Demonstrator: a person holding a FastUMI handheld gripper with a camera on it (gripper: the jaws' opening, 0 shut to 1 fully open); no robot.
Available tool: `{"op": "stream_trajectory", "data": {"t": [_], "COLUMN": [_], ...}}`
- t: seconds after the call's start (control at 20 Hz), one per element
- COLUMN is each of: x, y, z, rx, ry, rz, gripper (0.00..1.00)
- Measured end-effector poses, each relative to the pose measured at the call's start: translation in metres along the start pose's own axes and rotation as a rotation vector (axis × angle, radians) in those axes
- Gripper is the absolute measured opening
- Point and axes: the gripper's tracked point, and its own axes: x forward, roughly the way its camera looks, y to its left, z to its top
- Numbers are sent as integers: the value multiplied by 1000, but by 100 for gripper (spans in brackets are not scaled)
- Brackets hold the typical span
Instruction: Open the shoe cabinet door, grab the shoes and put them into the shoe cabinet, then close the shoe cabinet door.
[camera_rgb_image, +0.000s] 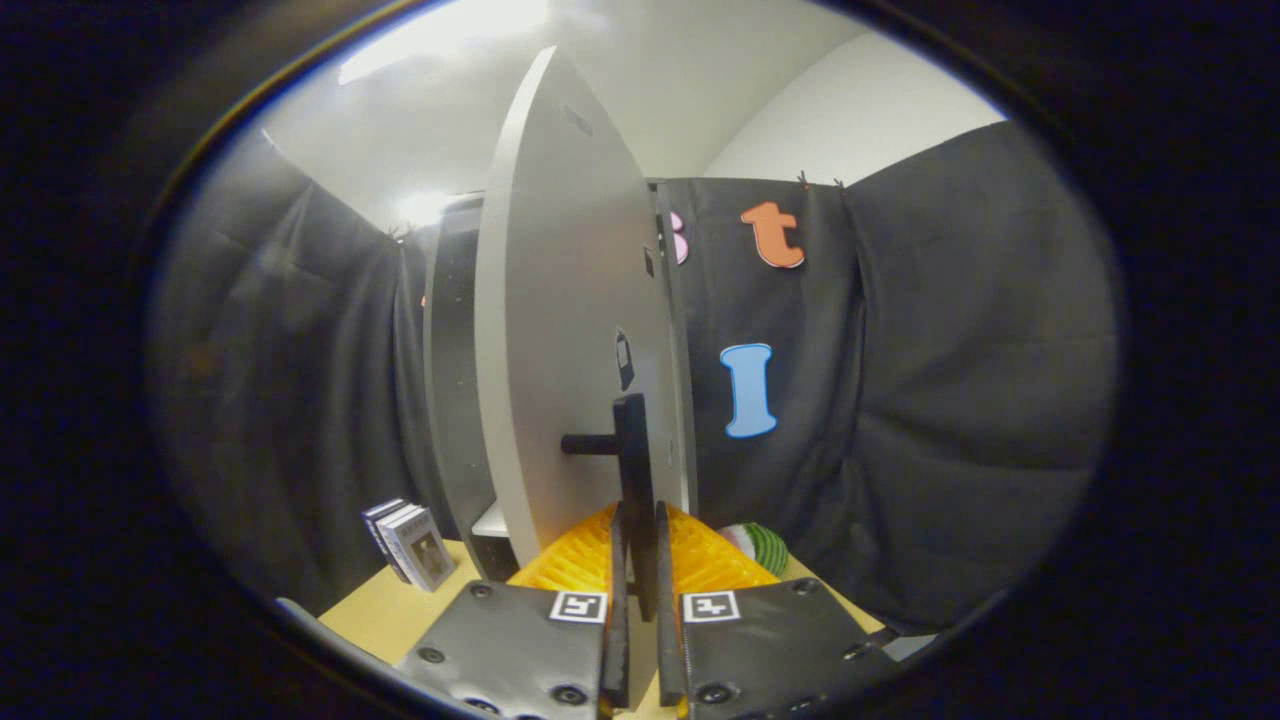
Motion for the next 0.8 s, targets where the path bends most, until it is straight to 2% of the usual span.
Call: {"op": "stream_trajectory", "data": {"t": [0.55,0.8], "x": [-32,-48], "y": [-106,-118], "z": [10,15], "rx": [35,36], "ry": [-29,-54], "rz": [-194,-191], "gripper": [14,15]}}
